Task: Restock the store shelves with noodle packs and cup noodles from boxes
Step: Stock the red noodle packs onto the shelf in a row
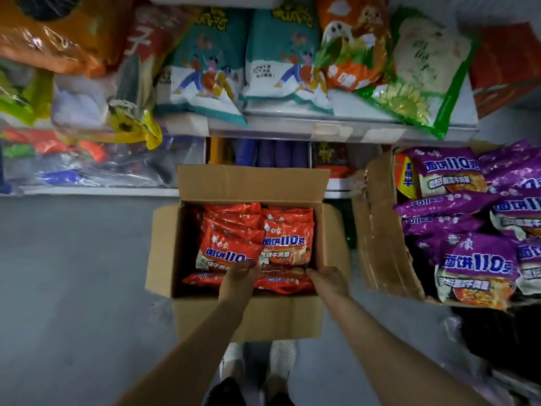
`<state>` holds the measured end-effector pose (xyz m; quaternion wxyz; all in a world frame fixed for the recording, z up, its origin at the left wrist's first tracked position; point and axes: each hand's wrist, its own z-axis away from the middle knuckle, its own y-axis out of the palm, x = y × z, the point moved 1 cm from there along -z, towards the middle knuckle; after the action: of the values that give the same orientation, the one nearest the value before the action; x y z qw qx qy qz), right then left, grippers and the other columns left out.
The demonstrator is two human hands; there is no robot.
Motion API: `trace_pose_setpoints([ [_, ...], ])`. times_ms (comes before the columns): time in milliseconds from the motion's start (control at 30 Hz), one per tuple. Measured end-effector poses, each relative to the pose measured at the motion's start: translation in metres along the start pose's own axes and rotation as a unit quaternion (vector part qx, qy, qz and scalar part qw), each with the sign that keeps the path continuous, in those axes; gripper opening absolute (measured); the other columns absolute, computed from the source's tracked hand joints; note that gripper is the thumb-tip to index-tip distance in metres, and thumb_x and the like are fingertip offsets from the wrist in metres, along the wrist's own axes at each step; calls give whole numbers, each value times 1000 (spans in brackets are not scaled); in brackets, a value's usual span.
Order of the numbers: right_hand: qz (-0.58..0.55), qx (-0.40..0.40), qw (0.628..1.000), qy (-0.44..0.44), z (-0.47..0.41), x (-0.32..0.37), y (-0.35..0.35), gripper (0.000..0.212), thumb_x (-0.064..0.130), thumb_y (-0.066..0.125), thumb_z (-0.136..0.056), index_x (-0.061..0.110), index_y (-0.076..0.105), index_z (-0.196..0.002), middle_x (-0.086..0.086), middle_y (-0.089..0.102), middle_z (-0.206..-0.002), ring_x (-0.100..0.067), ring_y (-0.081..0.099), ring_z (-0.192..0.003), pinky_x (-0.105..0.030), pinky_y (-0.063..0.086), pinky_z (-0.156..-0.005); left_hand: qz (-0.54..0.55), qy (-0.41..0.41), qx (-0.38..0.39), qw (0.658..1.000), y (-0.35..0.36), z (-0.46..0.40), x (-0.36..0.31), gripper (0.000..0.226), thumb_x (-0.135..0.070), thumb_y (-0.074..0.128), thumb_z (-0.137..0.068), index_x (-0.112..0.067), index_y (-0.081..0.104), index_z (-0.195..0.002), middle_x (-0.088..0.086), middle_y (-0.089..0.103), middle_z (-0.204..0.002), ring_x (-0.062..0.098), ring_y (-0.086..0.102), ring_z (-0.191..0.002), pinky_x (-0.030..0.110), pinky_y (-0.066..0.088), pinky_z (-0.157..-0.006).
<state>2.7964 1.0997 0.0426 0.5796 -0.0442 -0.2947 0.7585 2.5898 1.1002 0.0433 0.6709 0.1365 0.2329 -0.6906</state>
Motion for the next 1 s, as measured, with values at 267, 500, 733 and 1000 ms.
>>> trace_pose_setpoints([
  [267, 26, 11, 1000, -9, -59, -25, 42, 39, 36, 61, -98, 8, 63, -125, -9, 67, -126, -29, 64, -113, -34, 50, -92, 23, -55, 28, 998, 26, -78, 76, 39, -45, 76, -86, -28, 66, -120, -1, 69, -110, 24, 67, -102, 44, 56, -89],
  [500, 36, 31, 999, 6, -90, -41, 63, 34, 37, 60, -96, 18, 62, -124, -3, 69, -121, -21, 64, -98, -32, 52, -85, 41, -99, 70, 992, 38, -119, 108, 67, -53, 73, -77, -28, 54, -137, 4, 62, -131, 24, 61, -118, 46, 51, -102],
  [733, -40, 108, 993, 31, -104, -45, 60, 14, 26, 65, -96, 24, 61, -108, 1, 65, -121, -22, 61, -112, -37, 50, -96, 74, -82, 86, 990, 42, -109, 93, 37, -43, 77, -82, -25, 69, -113, 9, 72, -116, 28, 69, -109, 50, 53, -100],
  [1000, -194, 49, 979, -34, -127, -18, 48, 38, 22, 58, -99, 37, 52, -133, 6, 64, -121, -15, 61, -103, -33, 47, -81, 76, 1, 25, 997, 43, -136, 38, 38, -32, 70, -92, -36, 63, -129, 0, 68, -125, 26, 66, -113, 52, 53, -99],
])
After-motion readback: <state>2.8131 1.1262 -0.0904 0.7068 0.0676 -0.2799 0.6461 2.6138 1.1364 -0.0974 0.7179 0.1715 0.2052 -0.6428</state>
